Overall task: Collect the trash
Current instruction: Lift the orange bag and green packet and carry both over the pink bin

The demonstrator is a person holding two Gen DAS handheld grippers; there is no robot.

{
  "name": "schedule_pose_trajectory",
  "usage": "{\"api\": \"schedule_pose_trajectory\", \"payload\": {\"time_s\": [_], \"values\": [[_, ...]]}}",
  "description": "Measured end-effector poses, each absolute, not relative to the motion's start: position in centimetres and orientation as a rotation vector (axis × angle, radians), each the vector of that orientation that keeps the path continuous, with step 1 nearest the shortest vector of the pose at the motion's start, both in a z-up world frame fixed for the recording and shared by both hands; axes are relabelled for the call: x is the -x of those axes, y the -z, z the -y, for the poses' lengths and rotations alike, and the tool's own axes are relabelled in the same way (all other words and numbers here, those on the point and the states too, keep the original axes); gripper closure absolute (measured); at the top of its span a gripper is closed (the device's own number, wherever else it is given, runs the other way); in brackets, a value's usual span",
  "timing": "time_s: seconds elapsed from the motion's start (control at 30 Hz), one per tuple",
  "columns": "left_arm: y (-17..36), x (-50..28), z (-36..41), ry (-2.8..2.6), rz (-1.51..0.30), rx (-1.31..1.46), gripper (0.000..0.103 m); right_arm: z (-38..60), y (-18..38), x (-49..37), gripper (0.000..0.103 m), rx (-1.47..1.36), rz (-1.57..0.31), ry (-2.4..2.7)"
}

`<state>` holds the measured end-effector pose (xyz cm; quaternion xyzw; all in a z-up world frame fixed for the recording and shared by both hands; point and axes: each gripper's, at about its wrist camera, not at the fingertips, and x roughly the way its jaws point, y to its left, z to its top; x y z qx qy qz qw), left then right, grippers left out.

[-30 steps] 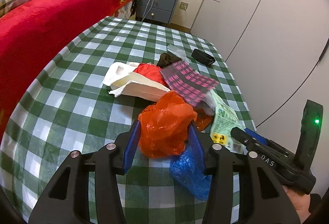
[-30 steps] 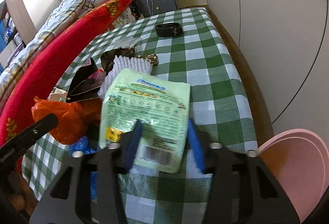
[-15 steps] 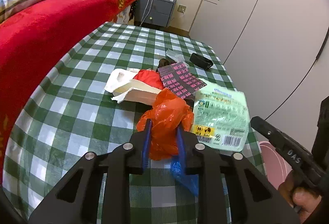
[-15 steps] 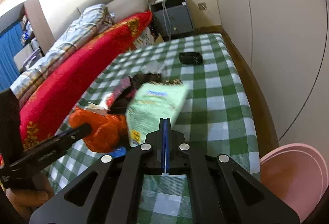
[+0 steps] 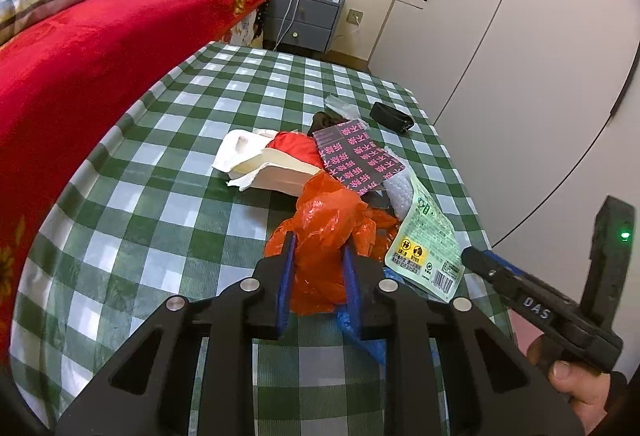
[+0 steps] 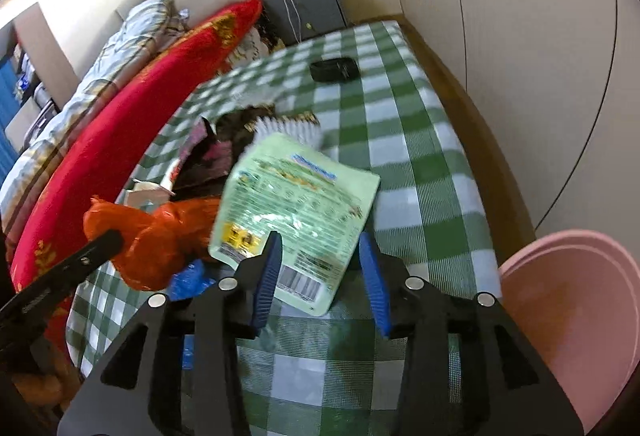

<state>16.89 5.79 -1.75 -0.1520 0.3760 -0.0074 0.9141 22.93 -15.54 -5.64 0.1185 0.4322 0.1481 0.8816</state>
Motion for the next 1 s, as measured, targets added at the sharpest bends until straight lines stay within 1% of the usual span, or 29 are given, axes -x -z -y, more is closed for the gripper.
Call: {"api": "schedule_pose_trajectory", "payload": {"time_s": [0.27,0.33,0.47,0.57,0.6,0.63,0.7,0.83,0.93,1.0], "values": [[1.9,-17.0,-5.7,0.021,-0.778,0.311,0.081,16.0,7.8,-24.2,0.059,-0.330,-0.976,-0.333],[2.0,-17.0,-5.7,0.021,-0.779,0.308,0.081,15.8,7.8,-24.3,0.057,-0.335,-0.974,-0.341],[2.0,-17.1,-5.7,0.020,-0.778,0.306,0.081,15.6,7.8,-24.4,0.058,-0.351,-0.973,-0.356],[2.0,-17.1,-5.7,0.020,-0.778,0.304,0.081,15.2,7.6,-24.4,0.071,-0.352,-0.965,-0.384],[2.0,-17.1,-5.7,0.020,-0.778,0.302,0.081,15.0,7.3,-24.2,0.077,-0.345,-0.953,-0.396],[2.0,-17.1,-5.7,0.019,-0.777,0.301,0.081,14.9,7.0,-24.1,0.080,-0.341,-0.942,-0.403],[1.9,-17.1,-5.7,0.018,-0.775,0.298,0.081,14.8,6.3,-23.8,0.089,-0.336,-0.914,-0.415],[1.6,-17.0,-5.7,0.018,-0.763,0.292,0.081,14.7,4.6,-22.9,0.097,-0.315,-0.845,-0.438],[1.3,-16.8,-5.4,0.022,-0.749,0.273,0.082,14.7,3.0,-22.1,0.101,-0.302,-0.791,-0.456],[0.9,-16.6,-5.3,0.024,-0.737,0.259,0.083,14.8,2.0,-21.5,0.102,-0.290,-0.758,-0.457]]}}
